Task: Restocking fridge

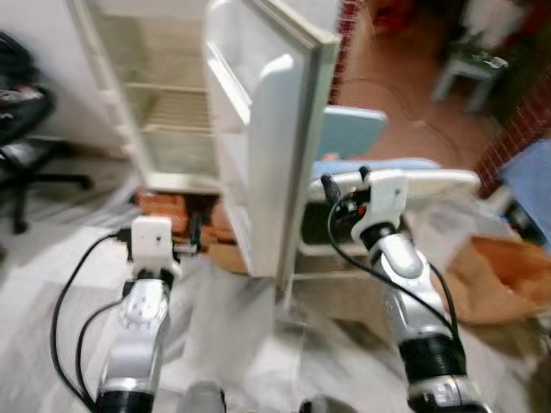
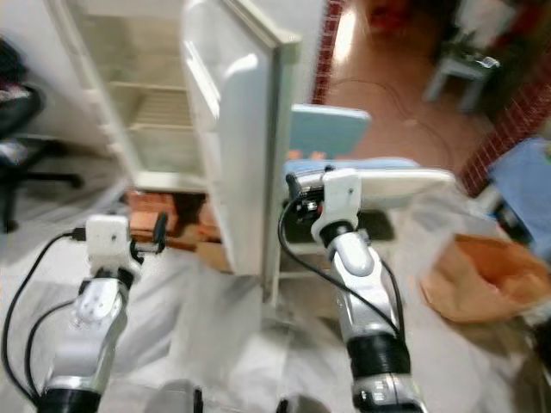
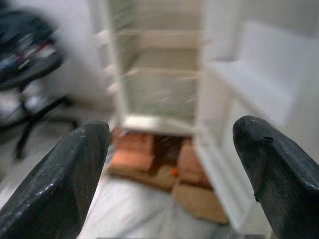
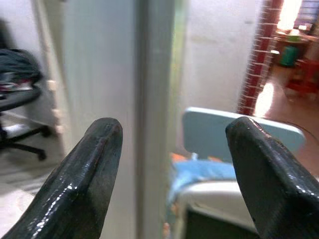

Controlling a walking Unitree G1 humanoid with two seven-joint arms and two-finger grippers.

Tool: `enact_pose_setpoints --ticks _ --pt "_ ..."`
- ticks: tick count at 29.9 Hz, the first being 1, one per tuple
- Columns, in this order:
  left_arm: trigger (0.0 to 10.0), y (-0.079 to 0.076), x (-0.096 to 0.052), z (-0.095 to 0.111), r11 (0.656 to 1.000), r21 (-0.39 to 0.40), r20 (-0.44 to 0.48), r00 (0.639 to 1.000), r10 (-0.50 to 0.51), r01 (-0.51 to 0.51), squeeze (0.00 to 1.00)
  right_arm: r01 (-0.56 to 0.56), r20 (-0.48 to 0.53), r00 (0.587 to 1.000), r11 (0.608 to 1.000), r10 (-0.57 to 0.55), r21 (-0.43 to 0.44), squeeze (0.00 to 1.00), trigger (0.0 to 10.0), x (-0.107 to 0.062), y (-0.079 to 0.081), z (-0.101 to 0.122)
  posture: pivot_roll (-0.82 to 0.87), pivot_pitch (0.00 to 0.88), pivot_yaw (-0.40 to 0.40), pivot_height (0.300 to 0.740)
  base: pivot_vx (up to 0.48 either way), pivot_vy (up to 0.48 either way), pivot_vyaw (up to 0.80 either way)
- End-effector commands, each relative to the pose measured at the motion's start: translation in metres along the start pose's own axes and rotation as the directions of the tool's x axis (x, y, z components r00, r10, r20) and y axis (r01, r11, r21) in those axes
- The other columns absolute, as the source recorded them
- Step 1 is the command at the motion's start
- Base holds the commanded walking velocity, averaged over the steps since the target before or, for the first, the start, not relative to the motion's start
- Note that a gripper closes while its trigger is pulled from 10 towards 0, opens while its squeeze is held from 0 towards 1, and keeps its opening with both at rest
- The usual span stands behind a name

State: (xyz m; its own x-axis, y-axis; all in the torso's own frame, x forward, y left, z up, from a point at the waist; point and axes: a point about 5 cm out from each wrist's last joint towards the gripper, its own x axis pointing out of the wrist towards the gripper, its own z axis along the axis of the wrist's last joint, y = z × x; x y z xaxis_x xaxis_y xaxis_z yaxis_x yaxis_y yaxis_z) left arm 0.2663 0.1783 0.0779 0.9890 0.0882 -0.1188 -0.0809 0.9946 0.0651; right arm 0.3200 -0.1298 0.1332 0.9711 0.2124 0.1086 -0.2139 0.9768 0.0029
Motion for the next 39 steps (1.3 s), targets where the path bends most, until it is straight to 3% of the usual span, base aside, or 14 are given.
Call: enact_pose_setpoints --ticks 1,8,14,20,29,39 --pt "10.0 0.0 0.003 0.005 1.0 -0.004 -0.001 1.0 0.007 -0.007 0.0 0.006 0.017 1.0 1.0 -0.006 -0.004 0.0 10.0 0.005 0.0 0.003 0.05 0.051 -0.058 0.74 0.0 0.0 0.0" --pt "10.0 0.003 0.002 0.006 1.0 0.012 -0.006 1.0 0.017 -0.017 0.0 0.023 0.042 0.999 0.999 -0.024 0.023 0.0 10.0 0.019 -0.003 0.01 0.07 0.055 -0.057 0.74 0.0 0.0 0.3" --pt "10.0 0.006 0.0 0.008 1.0 -0.003 0.014 1.0 0.014 -0.014 0.0 0.025 0.032 0.999 0.999 -0.026 0.029 0.0 10.0 0.013 0.0 0.003 0.07 0.055 -0.057 0.74 0.0 0.0 0.0" --pt "10.0 0.001 -0.001 0.006 1.0 -0.006 0.002 1.0 -0.009 0.009 0.0 0.016 0.035 0.999 1.0 -0.017 0.023 0.0 10.0 0.013 0.007 0.0 0.06 0.062 -0.053 0.74 0.329 0.0 0.0" --pt "10.0 0.001 -0.001 0.008 1.0 -0.008 0.004 1.0 -0.004 0.004 0.0 0.014 0.048 0.999 1.0 -0.014 0.012 0.0 10.0 0.018 0.005 0.003 0.06 0.065 -0.062 0.74 0.374 0.0 0.0" --pt "10.0 0.008 -0.01 -0.005 1.0 -0.002 -0.056 0.998 0.018 -0.018 0.0 0.033 0.013 0.999 0.999 -0.033 0.003 0.0 10.0 -0.002 0.003 -0.011 0.06 0.075 -0.067 0.74 0.036 0.0 0.0"
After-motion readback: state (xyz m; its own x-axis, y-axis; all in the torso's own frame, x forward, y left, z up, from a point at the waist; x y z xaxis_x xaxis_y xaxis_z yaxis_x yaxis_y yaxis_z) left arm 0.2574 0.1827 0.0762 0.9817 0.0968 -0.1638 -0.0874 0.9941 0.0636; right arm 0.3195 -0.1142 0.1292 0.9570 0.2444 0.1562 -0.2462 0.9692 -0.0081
